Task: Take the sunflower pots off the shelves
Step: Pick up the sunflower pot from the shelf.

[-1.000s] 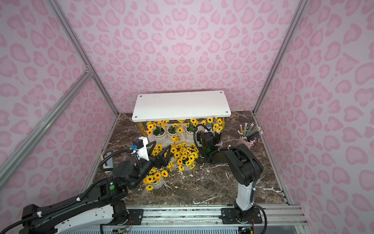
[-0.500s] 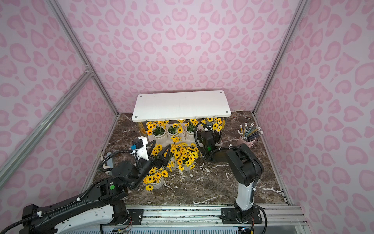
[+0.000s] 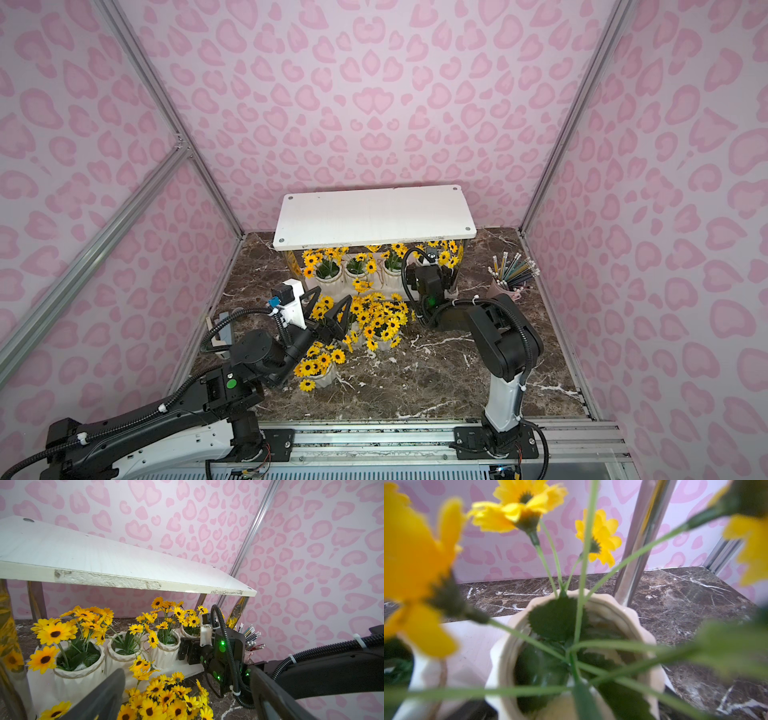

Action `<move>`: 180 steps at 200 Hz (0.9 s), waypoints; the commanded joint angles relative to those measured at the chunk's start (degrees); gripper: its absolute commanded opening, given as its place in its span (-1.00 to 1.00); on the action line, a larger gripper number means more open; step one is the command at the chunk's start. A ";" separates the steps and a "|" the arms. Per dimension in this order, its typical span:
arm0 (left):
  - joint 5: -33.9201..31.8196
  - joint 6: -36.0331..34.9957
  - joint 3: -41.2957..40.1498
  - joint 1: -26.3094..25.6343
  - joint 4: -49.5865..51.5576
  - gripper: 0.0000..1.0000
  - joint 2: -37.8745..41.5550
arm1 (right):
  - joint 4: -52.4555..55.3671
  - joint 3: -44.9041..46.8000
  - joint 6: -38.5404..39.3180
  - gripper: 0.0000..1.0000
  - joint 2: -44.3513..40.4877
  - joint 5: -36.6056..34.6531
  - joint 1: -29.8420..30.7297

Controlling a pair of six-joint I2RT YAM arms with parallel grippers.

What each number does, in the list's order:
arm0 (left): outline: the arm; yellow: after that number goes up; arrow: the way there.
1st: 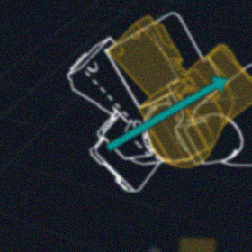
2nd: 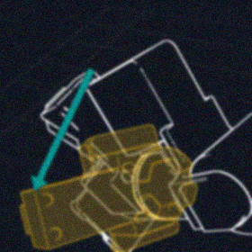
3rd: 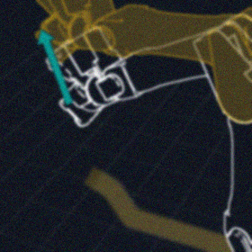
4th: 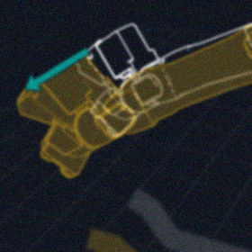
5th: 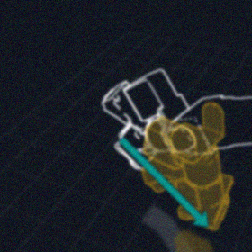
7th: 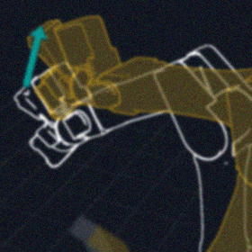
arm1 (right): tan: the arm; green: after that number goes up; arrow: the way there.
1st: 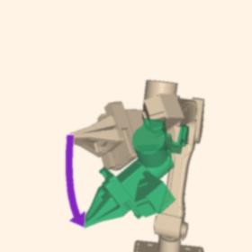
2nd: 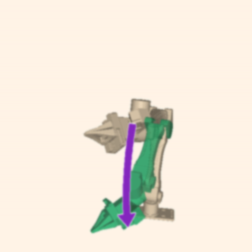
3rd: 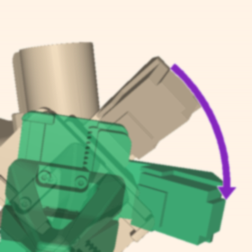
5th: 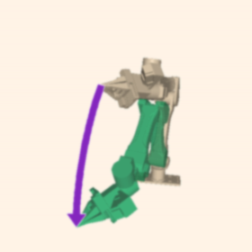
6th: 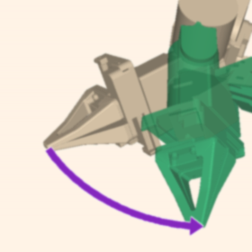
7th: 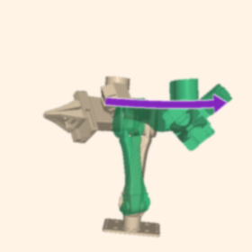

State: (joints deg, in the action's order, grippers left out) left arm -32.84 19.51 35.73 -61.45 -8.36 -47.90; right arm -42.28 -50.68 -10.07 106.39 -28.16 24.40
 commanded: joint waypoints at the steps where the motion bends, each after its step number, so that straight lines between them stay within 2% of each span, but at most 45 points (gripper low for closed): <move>1: 0.14 -0.68 0.40 0.02 -2.27 0.93 0.00 | 0.05 -1.11 0.22 0.97 -0.24 -1.90 -0.76; 91: 0.32 -0.87 0.49 0.10 -2.31 0.93 -0.05 | 5.41 -7.02 -0.29 0.97 3.47 0.52 -1.73; 121: 0.07 -0.83 0.32 0.10 -2.28 0.93 0.26 | 4.74 -6.10 -0.07 0.97 2.82 1.26 -1.39; 180: 0.08 -0.85 0.24 0.10 -2.28 0.93 0.31 | 3.38 -4.39 0.58 0.78 2.03 1.49 -1.07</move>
State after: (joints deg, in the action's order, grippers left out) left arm -32.82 19.31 35.73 -61.41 -8.36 -47.70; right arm -37.91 -55.57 -9.96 109.12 -27.05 23.22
